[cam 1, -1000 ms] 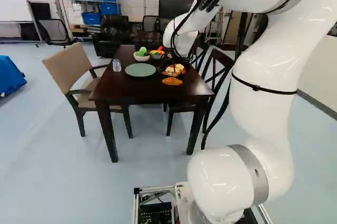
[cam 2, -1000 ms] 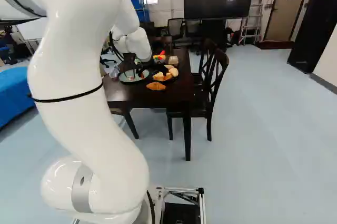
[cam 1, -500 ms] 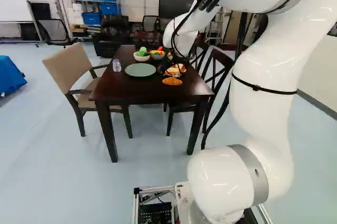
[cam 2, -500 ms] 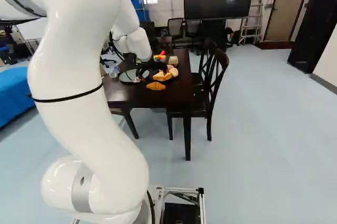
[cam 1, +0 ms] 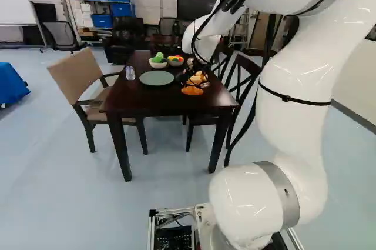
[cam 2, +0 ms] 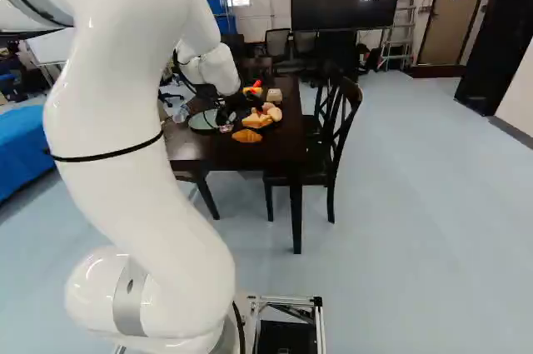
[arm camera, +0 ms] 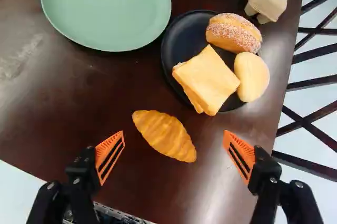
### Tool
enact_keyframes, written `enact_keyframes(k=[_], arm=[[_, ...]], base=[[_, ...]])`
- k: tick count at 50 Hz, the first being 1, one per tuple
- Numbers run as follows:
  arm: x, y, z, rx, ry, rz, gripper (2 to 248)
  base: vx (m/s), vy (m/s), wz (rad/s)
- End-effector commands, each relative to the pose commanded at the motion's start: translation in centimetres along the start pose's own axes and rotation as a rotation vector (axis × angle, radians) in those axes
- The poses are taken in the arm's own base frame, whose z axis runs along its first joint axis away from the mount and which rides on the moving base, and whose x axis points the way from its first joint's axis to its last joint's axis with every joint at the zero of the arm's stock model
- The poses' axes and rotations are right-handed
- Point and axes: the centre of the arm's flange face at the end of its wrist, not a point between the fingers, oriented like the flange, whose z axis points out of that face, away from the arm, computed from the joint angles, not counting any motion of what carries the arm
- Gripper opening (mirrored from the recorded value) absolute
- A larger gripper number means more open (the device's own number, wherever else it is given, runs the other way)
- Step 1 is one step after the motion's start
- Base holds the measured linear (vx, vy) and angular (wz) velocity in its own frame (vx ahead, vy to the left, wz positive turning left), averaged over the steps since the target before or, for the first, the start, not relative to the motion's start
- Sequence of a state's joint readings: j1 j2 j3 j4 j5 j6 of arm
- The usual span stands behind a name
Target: Move the croissant to the empty plate
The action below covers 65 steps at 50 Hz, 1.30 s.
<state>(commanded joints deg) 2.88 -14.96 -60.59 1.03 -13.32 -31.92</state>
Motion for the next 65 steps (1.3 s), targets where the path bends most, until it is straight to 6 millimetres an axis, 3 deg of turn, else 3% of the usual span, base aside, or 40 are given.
enact_keyframes(k=[47,65], arm=[[-0.48,-0.31,-0.02,0.047,-0.044,-0.491,247],[-0.70,-0.52,-0.04,0.075,-0.063,-0.469,247]], base=[[0.000,0.000,0.000],[0.000,0.000,0.000]])
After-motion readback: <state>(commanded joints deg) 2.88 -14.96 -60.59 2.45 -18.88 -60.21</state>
